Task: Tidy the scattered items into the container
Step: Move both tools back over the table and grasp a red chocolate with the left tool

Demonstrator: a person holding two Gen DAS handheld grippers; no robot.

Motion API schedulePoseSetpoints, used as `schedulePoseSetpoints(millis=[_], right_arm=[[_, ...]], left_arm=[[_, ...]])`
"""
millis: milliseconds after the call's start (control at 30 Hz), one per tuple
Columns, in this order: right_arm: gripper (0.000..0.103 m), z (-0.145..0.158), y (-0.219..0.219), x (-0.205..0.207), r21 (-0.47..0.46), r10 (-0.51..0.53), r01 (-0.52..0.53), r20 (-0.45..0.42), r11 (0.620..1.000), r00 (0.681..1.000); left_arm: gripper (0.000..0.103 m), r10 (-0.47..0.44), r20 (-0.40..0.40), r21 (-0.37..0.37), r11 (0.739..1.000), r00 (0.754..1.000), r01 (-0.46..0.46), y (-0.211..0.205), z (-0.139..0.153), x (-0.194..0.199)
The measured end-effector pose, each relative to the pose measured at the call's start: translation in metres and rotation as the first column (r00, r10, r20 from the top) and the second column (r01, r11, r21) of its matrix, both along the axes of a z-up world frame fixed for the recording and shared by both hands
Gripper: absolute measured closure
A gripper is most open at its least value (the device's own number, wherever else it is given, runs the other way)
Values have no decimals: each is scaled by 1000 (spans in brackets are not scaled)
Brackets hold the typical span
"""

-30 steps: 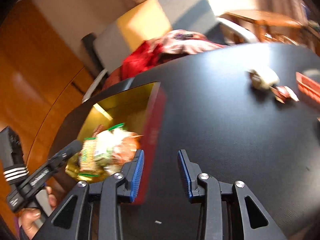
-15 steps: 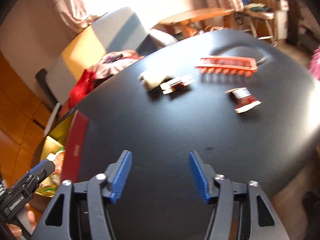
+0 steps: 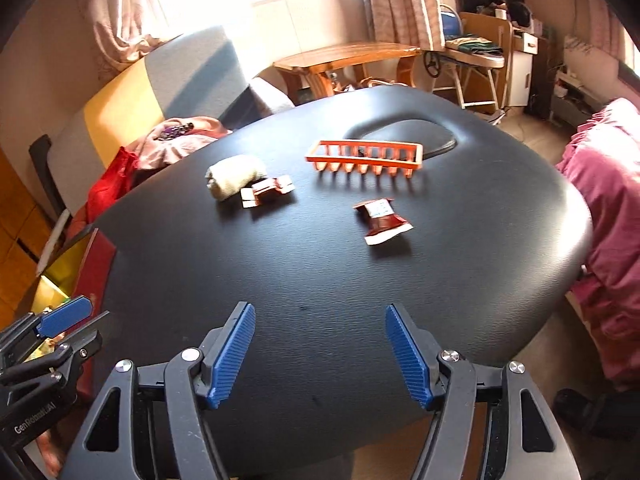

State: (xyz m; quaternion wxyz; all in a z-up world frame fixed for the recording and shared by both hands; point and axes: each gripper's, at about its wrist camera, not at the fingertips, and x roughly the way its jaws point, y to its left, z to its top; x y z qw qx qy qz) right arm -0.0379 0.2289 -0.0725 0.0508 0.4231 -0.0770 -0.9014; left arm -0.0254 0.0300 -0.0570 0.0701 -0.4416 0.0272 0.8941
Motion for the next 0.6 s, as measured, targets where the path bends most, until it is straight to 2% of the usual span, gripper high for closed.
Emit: schedulePoseSetpoints(millis=[233,400,600], right_arm=[[34,-5,22,0,37,-52,52,-4,998,999],[35,-9,36,-6,26,-63,63,-8,998,998],[35,-14,39,-22,16,-54,54,2,998,999]], left_arm=[[46,-25,28,12,1000,999,25,2,-14,-14],[46,-35,54,71,997,998,31,1,-20,-36],[47,-105,75,122,988,992,95,12,-21,-73]])
